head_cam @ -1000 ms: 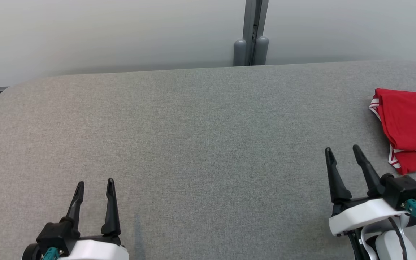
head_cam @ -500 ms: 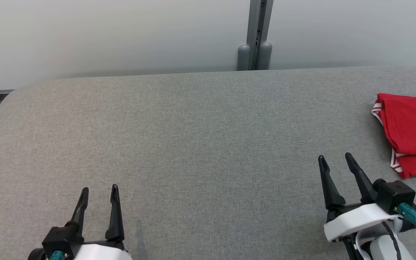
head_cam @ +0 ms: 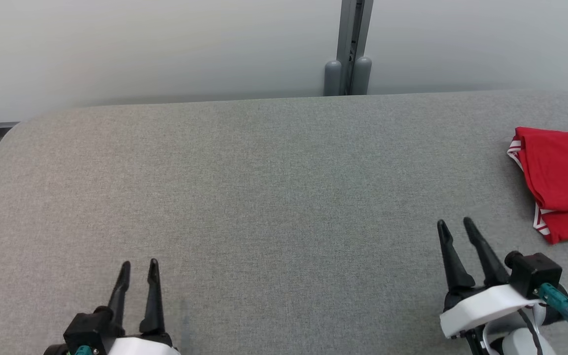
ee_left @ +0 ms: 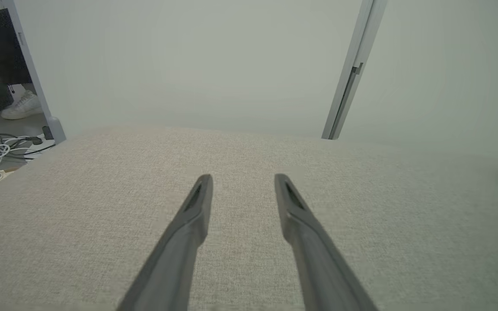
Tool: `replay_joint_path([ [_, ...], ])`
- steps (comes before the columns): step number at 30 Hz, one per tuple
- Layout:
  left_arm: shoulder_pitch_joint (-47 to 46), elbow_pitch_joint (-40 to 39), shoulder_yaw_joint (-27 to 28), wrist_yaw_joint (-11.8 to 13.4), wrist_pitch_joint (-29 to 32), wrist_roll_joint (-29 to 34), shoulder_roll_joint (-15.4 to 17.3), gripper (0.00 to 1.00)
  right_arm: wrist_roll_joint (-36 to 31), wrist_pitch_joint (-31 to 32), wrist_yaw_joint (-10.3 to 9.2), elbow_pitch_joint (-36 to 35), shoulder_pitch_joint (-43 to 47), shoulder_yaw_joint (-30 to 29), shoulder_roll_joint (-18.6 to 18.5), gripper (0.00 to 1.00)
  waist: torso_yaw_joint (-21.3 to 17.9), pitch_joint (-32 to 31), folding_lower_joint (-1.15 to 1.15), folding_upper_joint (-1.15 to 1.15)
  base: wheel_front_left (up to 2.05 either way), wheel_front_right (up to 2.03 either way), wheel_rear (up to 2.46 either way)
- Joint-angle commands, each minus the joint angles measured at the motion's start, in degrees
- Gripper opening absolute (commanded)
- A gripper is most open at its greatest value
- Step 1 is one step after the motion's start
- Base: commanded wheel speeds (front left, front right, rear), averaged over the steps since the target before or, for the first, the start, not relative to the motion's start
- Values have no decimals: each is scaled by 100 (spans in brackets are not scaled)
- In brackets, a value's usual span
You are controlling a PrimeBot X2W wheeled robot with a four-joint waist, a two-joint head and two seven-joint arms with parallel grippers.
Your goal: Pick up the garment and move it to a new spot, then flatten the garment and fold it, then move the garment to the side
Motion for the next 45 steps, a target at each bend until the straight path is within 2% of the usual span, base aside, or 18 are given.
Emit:
replay_joint_path([
  [1, 6, 30, -4, -3, 3, -9, -5, 0, 10, 2, 0, 25, 19, 2, 5, 0, 0, 0, 0, 0, 0, 0, 0],
  [3, 42, 133, -17, -4, 9, -24, -23, 0, 25, 8, 0, 119, 118, 17, 34, 0, 0, -1, 0, 0, 0, 0, 0],
  [13, -110, 179, 111, -191, 298, -1235, 14, 0, 1218, 304, 0, 15, 150, -151, 13, 0, -6, -33, 0, 0, 0, 0, 0],
  [26, -274, 233, 251, -386, 600, -2460, 47, 0, 2427, 610, 0, -87, 184, -328, -6, 0, -13, -72, 0, 0, 0, 0, 0],
  [45, -460, 278, 431, -615, 966, -3877, 74, 0, 3834, 974, 0, -208, 224, -543, -24, 0, -23, -125, 0, 0, 0, 0, 0],
])
